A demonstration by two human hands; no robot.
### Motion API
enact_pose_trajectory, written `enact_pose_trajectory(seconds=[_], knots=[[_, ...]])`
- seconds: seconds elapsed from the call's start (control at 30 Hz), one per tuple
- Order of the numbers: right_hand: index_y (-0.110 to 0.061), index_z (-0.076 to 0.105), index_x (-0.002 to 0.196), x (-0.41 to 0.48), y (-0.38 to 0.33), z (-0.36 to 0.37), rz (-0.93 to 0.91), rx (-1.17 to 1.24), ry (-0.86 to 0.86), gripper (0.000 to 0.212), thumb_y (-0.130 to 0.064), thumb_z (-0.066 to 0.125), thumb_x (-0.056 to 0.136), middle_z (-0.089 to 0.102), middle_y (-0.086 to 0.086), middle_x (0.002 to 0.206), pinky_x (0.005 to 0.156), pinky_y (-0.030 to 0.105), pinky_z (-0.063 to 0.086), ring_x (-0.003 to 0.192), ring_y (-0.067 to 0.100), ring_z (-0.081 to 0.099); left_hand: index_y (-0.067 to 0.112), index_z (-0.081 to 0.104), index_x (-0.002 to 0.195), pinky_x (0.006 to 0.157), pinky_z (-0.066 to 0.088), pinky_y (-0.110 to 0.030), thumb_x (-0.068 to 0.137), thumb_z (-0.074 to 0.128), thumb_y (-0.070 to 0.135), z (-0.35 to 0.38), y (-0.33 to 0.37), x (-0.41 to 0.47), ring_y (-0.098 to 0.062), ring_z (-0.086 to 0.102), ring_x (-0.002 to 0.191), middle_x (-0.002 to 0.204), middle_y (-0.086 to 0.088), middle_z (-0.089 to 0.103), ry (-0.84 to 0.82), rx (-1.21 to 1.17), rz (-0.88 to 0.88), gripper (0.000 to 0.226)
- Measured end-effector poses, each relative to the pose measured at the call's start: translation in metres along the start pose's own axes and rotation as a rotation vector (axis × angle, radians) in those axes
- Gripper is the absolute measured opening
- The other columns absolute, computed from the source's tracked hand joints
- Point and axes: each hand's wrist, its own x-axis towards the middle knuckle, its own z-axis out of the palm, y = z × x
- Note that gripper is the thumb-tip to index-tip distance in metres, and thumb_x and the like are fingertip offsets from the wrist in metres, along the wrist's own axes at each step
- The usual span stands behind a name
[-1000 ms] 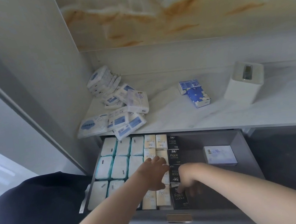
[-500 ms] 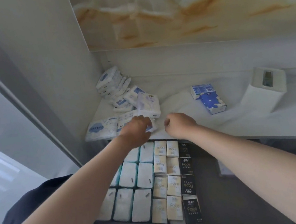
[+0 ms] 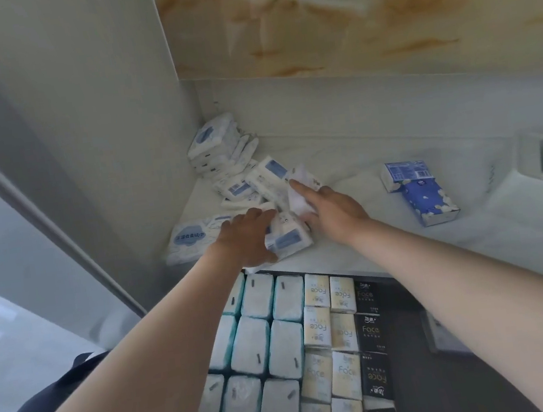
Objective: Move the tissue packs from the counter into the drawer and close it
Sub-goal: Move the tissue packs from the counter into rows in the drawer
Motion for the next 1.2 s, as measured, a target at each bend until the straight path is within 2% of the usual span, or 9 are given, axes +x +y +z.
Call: enact_pose_trajectory(seconds=[0.23,0.3,0.4,0.53,0.6,0.73,0.9,1.1,1.2], knots=[[-0.023,0.039,0.144,-0.011,0.043,-0.02,0.081,0.041,0.121,0.05,-0.009,0.048,0.096,0.059,0.021,0.117,0.076,0.037,0.044,0.099,0.038,0.058,0.044,0.009,0.152,0.113,0.025,-0.055,0.089,0.057,0.048,-0.001,0.017,0.003,-0.035,0.024,0.142,0.158,-0.006,0.015,-0.023,0.089,-0.028,0.08],[-0.024,0.042,0.136,-0.016,0.045,-0.023,0.131,0.051,0.138,0.049,-0.01,0.052,0.09,0.057,0.017,0.118,0.071,0.035,0.041,0.097,0.037,0.058,0.037,0.024,0.148,0.112,0.027,-0.054,0.085,0.053,0.061,-0.001,0.028,0.005,-0.032,0.019,0.144,0.16,-0.004,0.011,0.04,0.065,-0.05,0.074],[-0.025,0.044,0.127,-0.022,0.037,-0.023,0.147,0.103,0.115,0.041,-0.026,0.06,0.089,0.047,0.009,0.12,0.073,0.034,0.043,0.095,0.033,0.056,0.02,0.033,0.14,0.097,0.044,-0.048,0.071,0.06,0.077,0.002,0.039,0.007,-0.029,0.04,0.13,0.15,-0.003,0.027,0.096,0.156,-0.049,0.093],[-0.024,0.047,0.115,-0.019,0.026,-0.021,0.087,0.051,0.065,0.028,-0.032,0.061,0.092,0.043,0.006,0.117,0.07,0.034,0.042,0.091,0.032,0.056,0.027,0.027,0.141,0.086,0.049,-0.044,0.087,0.058,0.046,0.004,0.032,0.011,-0.03,0.051,0.117,0.144,-0.005,0.039,0.156,0.032,-0.045,0.065],[-0.023,0.042,0.117,-0.015,0.024,-0.018,0.09,0.003,0.058,0.034,-0.026,0.063,0.09,0.043,0.007,0.117,0.072,0.035,0.04,0.1,0.033,0.054,0.039,0.02,0.146,0.09,0.048,-0.046,0.09,0.053,0.034,0.001,0.032,0.013,-0.033,0.047,0.123,0.15,-0.005,0.034,0.146,-0.003,-0.031,0.065],[-0.028,0.022,0.147,-0.009,0.023,-0.013,0.225,-0.093,-0.038,0.082,-0.02,0.068,0.079,0.037,0.012,0.131,0.083,0.039,0.044,0.124,0.033,0.036,0.045,0.021,0.149,0.106,0.038,-0.051,0.089,0.053,0.029,0.002,0.042,0.02,-0.032,0.024,0.141,0.16,0.0,0.014,0.059,0.112,-0.013,0.069],[-0.029,0.032,0.137,-0.01,0.037,-0.005,0.269,-0.241,-0.108,0.071,-0.045,0.063,0.075,0.033,0.009,0.13,0.096,0.047,0.038,0.126,0.031,0.031,0.022,0.04,0.14,0.102,0.035,-0.047,0.082,0.053,0.064,0.004,0.051,0.039,-0.028,0.032,0.129,0.14,-0.006,0.037,0.139,0.337,0.007,0.072],[-0.023,0.039,0.122,-0.022,0.054,-0.016,0.268,-0.059,-0.106,0.06,-0.043,0.07,0.075,0.043,0.008,0.121,0.086,0.04,0.039,0.115,0.03,0.044,0.022,0.046,0.128,0.106,0.028,-0.044,0.071,0.067,0.06,0.005,0.069,0.053,-0.027,0.038,0.12,0.126,-0.004,0.046,0.11,0.214,0.102,0.072],[-0.03,0.031,0.126,-0.047,0.065,-0.012,0.32,0.005,-0.108,0.073,-0.044,0.073,0.067,0.038,0.003,0.12,0.085,0.038,0.037,0.116,0.027,0.039,0.022,0.045,0.125,0.107,0.024,-0.04,0.068,0.069,0.057,0.006,0.083,0.044,-0.024,0.042,0.115,0.118,0.0,0.056,0.124,0.127,0.233,0.071]])
